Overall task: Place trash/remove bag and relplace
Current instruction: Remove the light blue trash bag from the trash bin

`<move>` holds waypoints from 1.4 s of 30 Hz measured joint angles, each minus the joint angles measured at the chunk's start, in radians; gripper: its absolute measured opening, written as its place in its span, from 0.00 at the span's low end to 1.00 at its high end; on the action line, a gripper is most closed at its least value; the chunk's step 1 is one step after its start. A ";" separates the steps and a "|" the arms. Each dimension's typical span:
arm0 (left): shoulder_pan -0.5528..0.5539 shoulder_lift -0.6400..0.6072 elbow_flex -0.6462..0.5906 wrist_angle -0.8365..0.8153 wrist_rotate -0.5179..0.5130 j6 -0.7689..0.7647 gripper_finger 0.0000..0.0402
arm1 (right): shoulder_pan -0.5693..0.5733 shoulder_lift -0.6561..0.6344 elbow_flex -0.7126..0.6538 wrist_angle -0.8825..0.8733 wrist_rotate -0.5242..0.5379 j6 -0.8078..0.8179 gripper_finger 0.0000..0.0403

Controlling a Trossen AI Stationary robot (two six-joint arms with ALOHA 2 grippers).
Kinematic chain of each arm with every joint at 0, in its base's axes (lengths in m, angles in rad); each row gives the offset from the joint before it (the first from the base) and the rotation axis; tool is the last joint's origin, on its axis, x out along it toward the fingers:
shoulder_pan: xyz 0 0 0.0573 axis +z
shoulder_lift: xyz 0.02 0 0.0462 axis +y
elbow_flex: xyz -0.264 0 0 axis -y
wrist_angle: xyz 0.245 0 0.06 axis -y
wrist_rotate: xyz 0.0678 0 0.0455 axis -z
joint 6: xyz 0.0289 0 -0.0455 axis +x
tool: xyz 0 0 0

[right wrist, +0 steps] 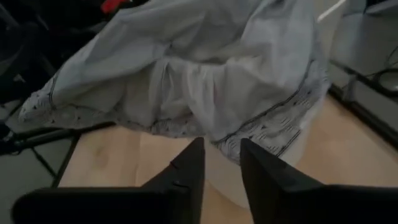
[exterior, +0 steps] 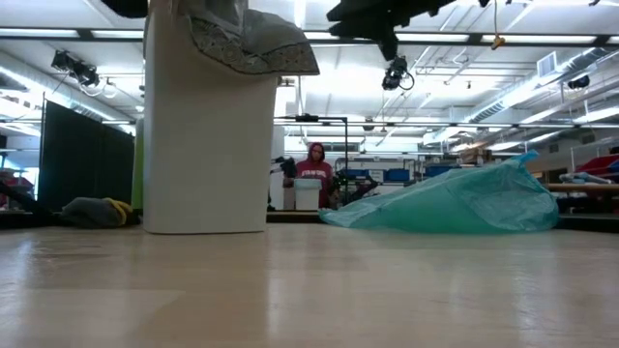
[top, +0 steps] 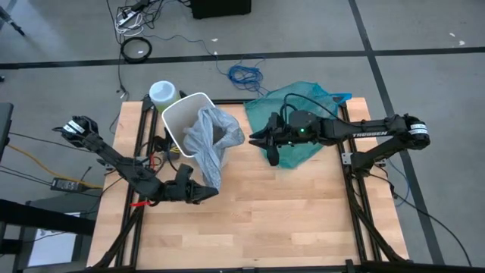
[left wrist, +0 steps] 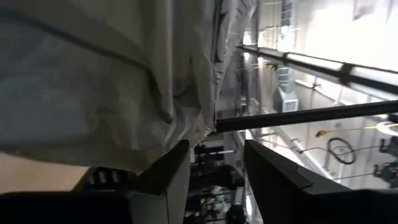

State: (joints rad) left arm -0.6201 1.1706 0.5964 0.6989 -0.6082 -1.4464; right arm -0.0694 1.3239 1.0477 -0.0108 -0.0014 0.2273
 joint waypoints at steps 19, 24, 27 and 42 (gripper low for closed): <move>-0.114 0.000 0.000 -0.041 0.060 -0.077 0.40 | -0.115 0.096 0.001 0.168 -0.044 0.160 0.44; -0.150 0.000 0.000 -0.121 -0.092 -0.070 0.40 | -0.099 0.087 0.001 0.196 -0.205 0.180 0.41; -0.154 0.000 0.000 -0.124 -0.301 -0.012 0.40 | -0.032 0.088 0.001 0.147 -0.227 0.141 0.38; -0.221 0.000 0.220 0.139 -0.355 0.695 0.30 | 0.168 0.089 0.068 0.075 0.049 -0.153 0.32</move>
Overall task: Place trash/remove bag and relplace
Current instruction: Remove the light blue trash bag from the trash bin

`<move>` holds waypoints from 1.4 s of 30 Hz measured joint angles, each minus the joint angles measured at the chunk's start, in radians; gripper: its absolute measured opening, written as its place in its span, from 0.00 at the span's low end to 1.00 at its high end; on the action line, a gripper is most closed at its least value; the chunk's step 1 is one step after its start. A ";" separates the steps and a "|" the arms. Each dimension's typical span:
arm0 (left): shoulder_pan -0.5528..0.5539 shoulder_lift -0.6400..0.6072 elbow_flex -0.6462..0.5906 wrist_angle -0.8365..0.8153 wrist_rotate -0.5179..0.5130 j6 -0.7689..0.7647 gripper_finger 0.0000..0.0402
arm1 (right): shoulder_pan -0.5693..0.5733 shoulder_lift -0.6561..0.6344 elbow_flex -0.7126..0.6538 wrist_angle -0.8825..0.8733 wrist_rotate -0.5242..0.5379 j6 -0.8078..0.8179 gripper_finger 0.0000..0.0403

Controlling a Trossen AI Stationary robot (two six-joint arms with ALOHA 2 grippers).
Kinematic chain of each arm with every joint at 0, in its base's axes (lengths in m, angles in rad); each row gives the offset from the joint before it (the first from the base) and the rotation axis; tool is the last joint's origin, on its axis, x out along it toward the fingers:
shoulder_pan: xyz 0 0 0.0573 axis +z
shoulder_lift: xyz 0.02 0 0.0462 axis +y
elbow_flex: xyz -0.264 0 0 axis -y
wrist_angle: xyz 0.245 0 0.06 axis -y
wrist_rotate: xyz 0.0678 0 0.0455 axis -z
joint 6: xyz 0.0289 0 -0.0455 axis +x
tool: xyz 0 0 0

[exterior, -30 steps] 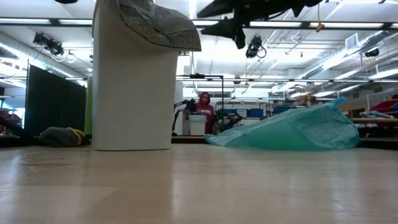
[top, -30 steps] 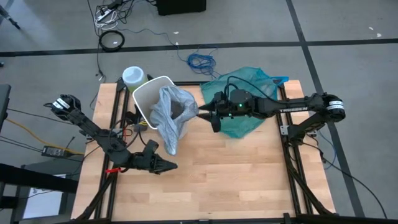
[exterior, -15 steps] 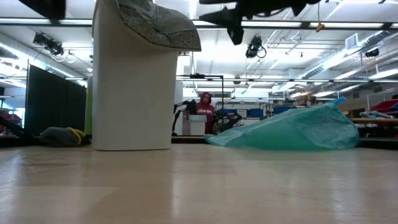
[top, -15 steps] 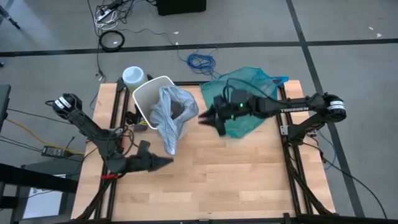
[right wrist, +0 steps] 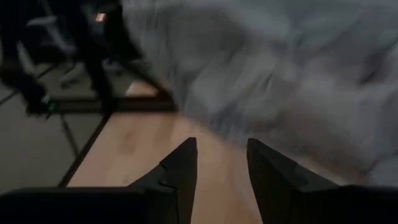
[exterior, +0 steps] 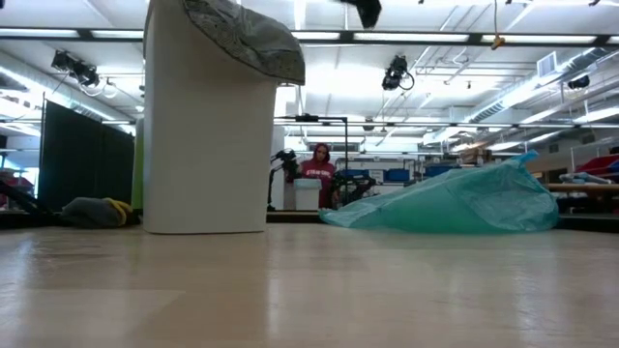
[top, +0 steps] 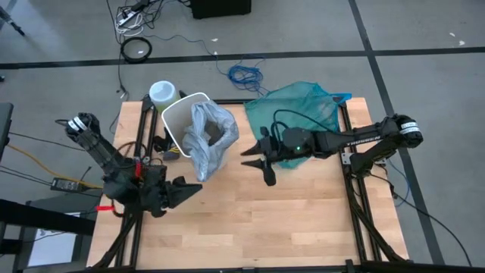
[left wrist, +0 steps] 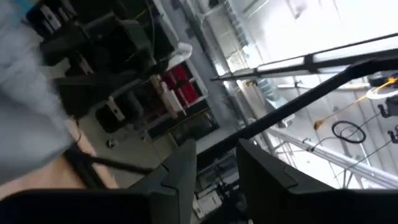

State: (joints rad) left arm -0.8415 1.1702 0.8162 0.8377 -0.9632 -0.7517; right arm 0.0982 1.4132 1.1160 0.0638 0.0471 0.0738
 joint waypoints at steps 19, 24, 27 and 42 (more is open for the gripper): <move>-0.172 -0.013 0.093 -0.260 -0.430 0.397 0.24 | 0.076 0.175 0.521 -0.486 0.265 -0.197 0.32; -0.158 -0.012 0.093 -0.420 -0.469 0.647 0.23 | 0.082 0.173 0.523 -0.414 0.265 -0.174 0.32; -0.139 -0.012 0.092 -0.438 -0.567 0.687 0.23 | 0.090 0.180 0.524 -0.372 0.298 -0.170 0.32; -0.065 -0.224 0.092 -0.446 -0.610 0.927 0.16 | -0.160 0.188 0.523 -0.443 0.316 0.024 0.33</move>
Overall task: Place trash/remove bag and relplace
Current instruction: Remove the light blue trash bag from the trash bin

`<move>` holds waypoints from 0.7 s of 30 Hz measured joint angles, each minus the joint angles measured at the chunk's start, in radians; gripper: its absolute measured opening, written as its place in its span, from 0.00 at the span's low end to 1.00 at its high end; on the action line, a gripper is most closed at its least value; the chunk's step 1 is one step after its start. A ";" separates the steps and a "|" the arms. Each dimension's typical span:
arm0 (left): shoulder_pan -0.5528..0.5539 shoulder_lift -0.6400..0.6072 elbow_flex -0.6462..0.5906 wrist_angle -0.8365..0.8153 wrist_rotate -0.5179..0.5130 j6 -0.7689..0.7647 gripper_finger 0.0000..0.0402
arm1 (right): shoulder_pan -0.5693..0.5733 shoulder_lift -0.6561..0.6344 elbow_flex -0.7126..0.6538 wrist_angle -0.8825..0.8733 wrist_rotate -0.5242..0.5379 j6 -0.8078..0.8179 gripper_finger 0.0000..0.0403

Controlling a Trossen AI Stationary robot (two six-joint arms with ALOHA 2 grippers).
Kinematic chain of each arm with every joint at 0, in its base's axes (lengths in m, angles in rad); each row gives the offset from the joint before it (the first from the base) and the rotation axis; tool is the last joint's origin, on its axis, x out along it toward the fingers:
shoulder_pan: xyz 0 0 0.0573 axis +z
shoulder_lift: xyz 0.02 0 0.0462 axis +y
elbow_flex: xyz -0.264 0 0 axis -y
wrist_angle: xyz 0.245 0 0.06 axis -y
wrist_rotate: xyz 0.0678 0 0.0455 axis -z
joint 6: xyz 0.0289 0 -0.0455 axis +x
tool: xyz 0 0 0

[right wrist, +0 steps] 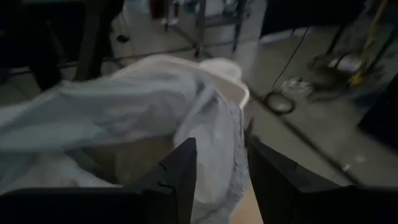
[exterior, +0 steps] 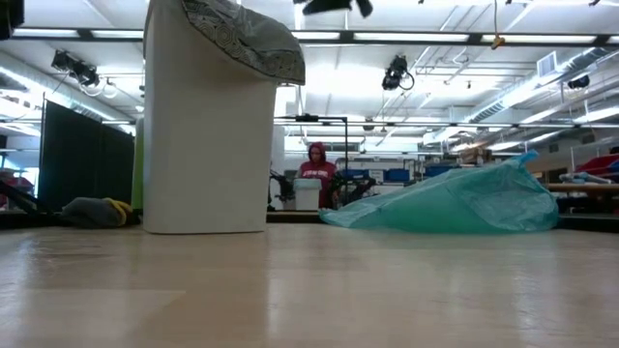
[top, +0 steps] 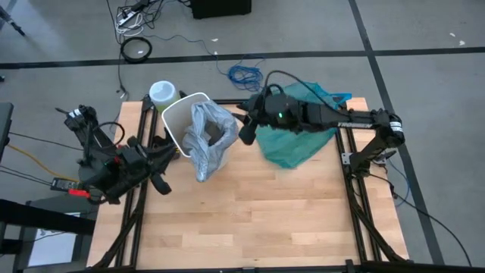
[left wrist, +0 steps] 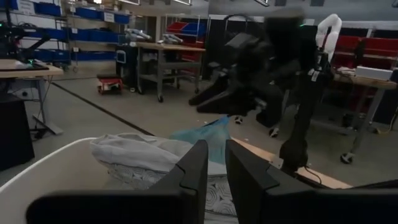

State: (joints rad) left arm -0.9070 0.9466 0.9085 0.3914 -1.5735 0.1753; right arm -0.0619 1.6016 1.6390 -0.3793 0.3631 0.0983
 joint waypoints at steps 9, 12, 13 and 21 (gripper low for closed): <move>-0.001 0.018 -0.005 -0.002 0.003 -0.002 0.15 | -0.154 0.002 0.000 -0.041 -0.370 -0.053 0.34; -0.001 0.027 -0.021 -0.003 0.004 -0.008 0.15 | -0.204 0.034 0.000 -0.059 -0.474 -0.063 0.34; -0.001 0.030 -0.026 -0.003 0.004 -0.022 0.15 | -0.216 0.050 -0.001 -0.064 -0.505 -0.067 0.34; -0.001 0.035 -0.032 0.006 0.004 -0.056 0.15 | -0.281 0.149 -0.002 -0.049 -0.680 -0.066 0.34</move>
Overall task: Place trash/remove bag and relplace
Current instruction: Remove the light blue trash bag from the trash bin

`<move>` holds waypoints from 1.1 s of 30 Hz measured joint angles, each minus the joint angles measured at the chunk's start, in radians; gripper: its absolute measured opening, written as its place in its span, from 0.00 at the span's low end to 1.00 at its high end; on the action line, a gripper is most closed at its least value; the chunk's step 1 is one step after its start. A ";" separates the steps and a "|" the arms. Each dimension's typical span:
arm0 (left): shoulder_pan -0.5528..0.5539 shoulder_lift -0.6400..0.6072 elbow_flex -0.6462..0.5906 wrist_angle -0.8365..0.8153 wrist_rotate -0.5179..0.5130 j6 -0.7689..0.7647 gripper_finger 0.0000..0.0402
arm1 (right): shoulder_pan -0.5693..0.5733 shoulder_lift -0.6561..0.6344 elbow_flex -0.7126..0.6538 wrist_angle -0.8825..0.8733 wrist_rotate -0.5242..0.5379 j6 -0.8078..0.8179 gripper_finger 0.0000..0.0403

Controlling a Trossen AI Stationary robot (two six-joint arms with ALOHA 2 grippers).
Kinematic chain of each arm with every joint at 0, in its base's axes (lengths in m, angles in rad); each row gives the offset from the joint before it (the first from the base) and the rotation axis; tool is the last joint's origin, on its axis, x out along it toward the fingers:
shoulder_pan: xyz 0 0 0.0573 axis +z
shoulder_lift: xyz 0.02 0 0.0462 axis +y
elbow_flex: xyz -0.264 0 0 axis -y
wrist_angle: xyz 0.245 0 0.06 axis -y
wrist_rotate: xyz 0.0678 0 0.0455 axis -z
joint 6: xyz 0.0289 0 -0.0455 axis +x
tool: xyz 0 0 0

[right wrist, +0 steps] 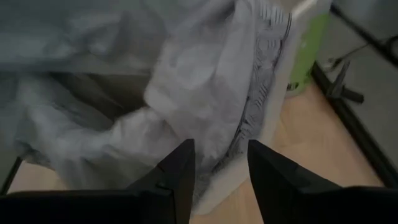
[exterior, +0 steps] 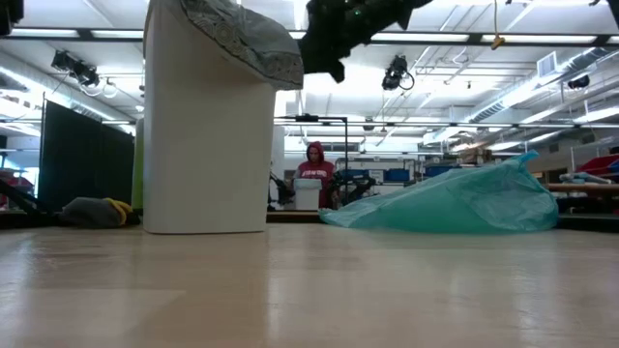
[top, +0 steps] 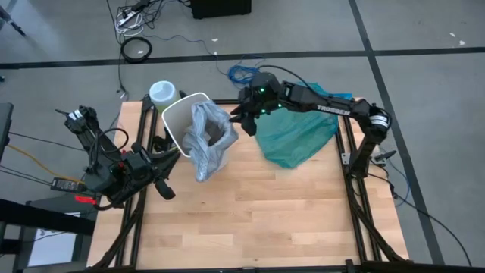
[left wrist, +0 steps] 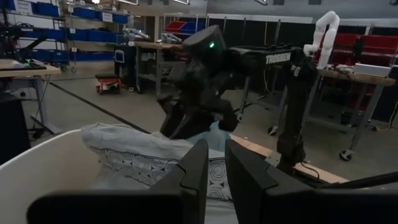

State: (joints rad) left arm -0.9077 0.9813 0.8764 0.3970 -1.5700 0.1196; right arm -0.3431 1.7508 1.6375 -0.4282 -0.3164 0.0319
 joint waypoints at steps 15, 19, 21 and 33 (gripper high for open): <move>0.002 0.000 0.000 -0.002 0.000 0.001 0.15 | -0.015 0.028 0.000 0.121 -0.121 -0.077 0.03; 0.011 0.000 0.000 0.000 -0.001 0.000 0.15 | -0.015 0.026 0.000 0.118 -0.096 -0.023 0.01; 0.020 0.000 0.000 0.001 -0.001 0.000 0.15 | -0.012 0.018 0.000 0.119 -0.091 -0.012 0.00; 0.082 0.000 0.000 0.001 -0.002 -0.005 0.15 | 0.072 -0.171 0.001 0.146 -0.027 -0.113 0.00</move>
State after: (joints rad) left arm -0.8253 0.9810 0.8764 0.3981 -1.5723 0.1149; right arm -0.2712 1.5793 1.6382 -0.2824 -0.3432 -0.0810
